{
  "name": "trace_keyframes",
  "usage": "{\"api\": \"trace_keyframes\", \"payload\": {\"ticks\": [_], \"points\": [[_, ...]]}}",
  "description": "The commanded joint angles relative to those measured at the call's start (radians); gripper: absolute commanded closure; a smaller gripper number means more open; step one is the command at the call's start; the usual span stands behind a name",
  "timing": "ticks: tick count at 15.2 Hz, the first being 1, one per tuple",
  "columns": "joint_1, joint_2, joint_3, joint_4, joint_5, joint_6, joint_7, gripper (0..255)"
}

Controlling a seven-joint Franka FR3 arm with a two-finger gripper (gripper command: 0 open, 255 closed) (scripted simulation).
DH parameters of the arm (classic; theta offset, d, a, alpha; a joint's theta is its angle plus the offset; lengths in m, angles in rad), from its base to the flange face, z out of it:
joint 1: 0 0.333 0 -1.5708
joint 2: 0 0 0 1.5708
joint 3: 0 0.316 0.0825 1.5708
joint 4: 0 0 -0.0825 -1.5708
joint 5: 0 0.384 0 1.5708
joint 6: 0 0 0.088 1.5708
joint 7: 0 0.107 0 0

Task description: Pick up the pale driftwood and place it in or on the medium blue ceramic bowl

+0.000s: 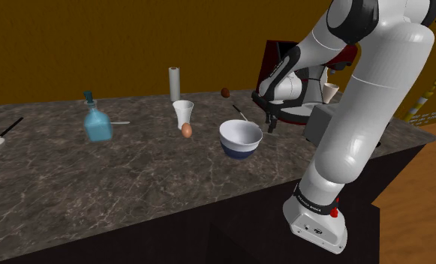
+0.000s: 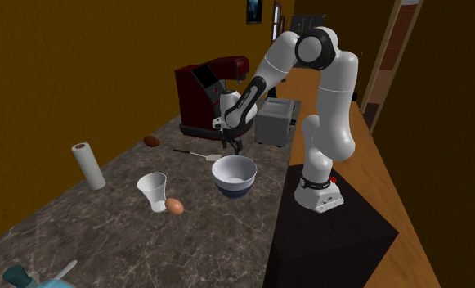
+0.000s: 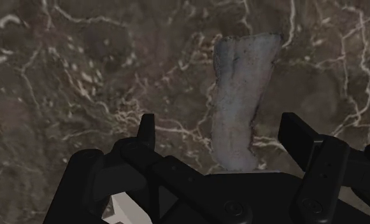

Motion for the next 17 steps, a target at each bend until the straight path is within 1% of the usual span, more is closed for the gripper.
{"api": "trace_keyframes", "payload": {"ticks": [1,2,11,12,15,16,17], "points": [[0.0,0.0,0.0,0.0,0.0,0.0,0.0,0],[0.0,0.0,0.0,0.0,0.0,0.0,0.0,255],[0.0,0.0,0.0,0.0,0.0,0.0,0.0,255],[0.0,0.0,0.0,0.0,0.0,0.0,0.0,0],[0.022,-0.104,0.022,-0.016,-0.038,-0.073,-0.086,0],[0.023,-0.111,0.024,-0.017,-0.04,-0.078,-0.092,0],[0.027,-0.093,0.022,-0.019,-0.021,-0.062,-0.106,0]]}}
